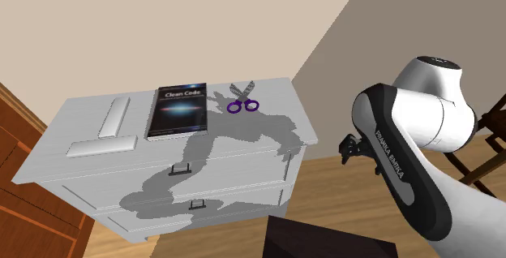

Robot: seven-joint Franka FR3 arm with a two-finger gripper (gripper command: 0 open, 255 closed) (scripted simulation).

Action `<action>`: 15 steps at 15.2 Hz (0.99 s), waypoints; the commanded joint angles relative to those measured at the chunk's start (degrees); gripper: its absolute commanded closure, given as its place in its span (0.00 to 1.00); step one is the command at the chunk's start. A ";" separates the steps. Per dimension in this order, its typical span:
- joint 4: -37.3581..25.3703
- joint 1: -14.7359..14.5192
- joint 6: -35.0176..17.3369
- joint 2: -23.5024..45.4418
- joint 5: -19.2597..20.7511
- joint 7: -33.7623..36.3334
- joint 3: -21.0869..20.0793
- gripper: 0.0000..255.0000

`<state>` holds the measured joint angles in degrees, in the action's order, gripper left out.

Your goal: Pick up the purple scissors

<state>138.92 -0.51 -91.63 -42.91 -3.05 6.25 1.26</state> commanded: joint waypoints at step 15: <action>-12.97 0.27 -1.33 13.71 -15.29 38.40 -17.95 0.00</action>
<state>127.05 -0.32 -92.62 -30.40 -17.44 41.58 -15.47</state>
